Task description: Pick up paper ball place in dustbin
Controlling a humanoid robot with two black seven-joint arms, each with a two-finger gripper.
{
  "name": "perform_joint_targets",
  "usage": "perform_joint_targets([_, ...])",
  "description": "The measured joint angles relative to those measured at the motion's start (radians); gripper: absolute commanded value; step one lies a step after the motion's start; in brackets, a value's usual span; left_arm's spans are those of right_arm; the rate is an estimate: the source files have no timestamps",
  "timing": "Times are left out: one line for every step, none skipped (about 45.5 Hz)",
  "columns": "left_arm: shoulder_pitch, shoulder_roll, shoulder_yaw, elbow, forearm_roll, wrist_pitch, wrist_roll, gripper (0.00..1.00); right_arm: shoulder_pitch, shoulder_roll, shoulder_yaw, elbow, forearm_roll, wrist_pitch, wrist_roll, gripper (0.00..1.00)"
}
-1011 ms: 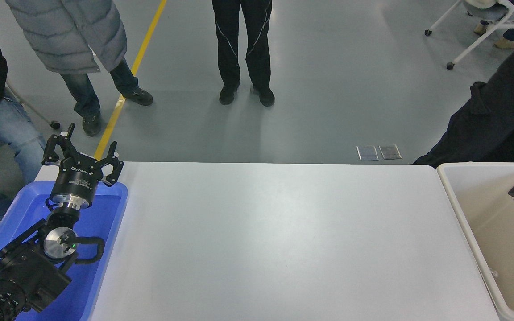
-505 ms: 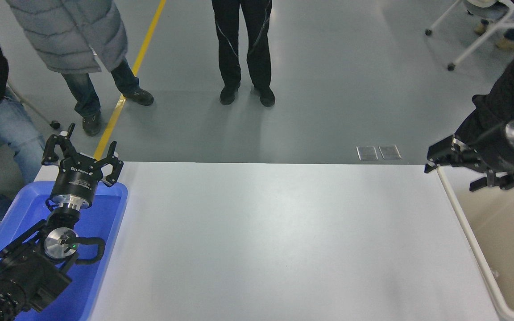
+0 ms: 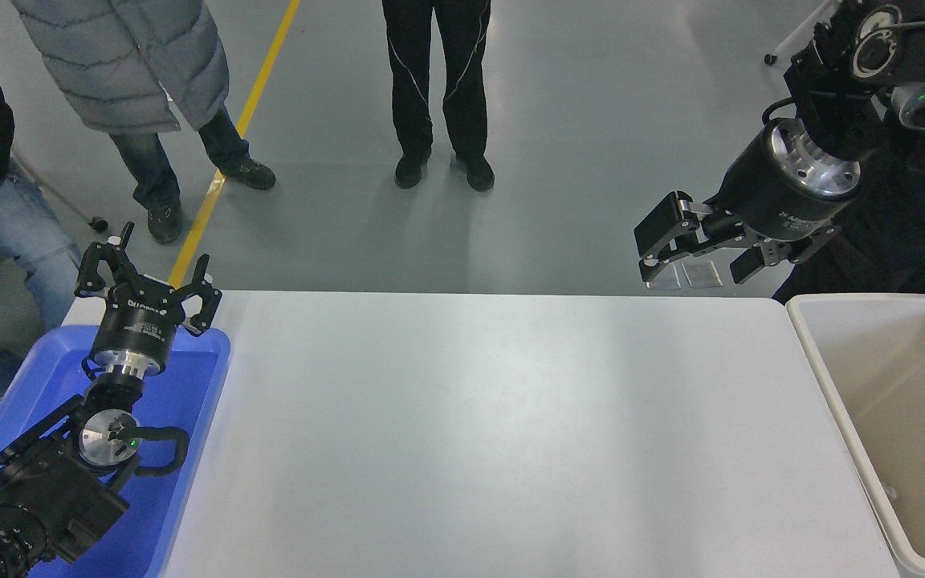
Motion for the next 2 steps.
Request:
perform_joint_targets([0.000, 0.000, 0.000, 0.000, 0.000, 0.000, 0.000, 0.98, 0.004, 0.002, -0.003, 0.001, -0.001, 0.000, 0.000, 1.00])
perform_joint_targets([0.000, 0.000, 0.000, 0.000, 0.000, 0.000, 0.000, 0.98, 0.008, 0.005, -0.007, 0.003, -0.001, 0.001, 0.000, 1.00])
